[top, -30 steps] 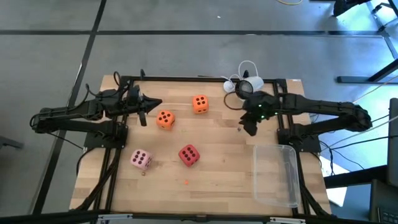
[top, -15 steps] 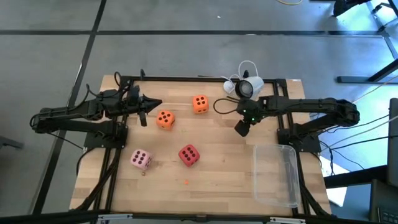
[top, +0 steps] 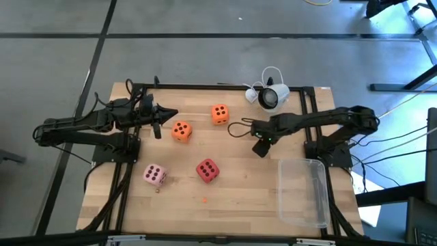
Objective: Pick & Place Dice
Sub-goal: Put the blue small die into the transparent bin
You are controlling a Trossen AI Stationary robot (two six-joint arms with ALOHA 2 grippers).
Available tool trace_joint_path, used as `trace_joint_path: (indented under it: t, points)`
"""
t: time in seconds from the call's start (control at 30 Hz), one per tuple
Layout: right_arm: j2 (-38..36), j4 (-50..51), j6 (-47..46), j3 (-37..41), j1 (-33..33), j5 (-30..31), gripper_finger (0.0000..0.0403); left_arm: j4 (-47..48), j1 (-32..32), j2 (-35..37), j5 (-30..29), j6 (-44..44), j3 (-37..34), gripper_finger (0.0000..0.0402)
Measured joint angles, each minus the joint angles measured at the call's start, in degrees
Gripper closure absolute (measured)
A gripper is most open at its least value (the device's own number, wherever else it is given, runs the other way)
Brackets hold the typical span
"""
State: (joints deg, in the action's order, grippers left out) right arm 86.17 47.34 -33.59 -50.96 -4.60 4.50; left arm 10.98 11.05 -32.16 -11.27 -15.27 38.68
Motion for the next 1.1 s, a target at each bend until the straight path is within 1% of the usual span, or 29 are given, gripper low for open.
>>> trace_joint_path:
  t: [0.2,0.4,0.6,0.77,0.87,1.1]
  points:
    - [0.63,-2.13,-0.51,0.0,0.11,0.21,0.0238,0.0,0.0,0.0,0.48,-0.08,0.0,0.0398]
    - [0.65,-2.1,-4.47,0.0,0.11,-0.84,0.0222,0.0,0.0,0.0,0.52,-0.07,0.0,0.0398]
    - [0.66,-2.1,-4.95,0.0,0.11,-0.81,0.0205,0.0,0.0,0.0,0.6,-0.07,0.0,0.0398]
    - [0.66,-2.1,-4.97,0.0,0.01,1.97,0.0205,0.0,0.0,0.0,0.7,-0.07,0.0,0.0398]
    - [0.8,-2.09,-5.03,0.0,-0.33,2.24,0.0206,0.01,0.0,0.0,0.7,-0.07,0.0,0.0398]
    - [5.11,-1.6,-6.74,0.01,-0.33,2.14,0.0206,0.0,0.0,0.0,1.6,-0.28,0.0,0.0398]
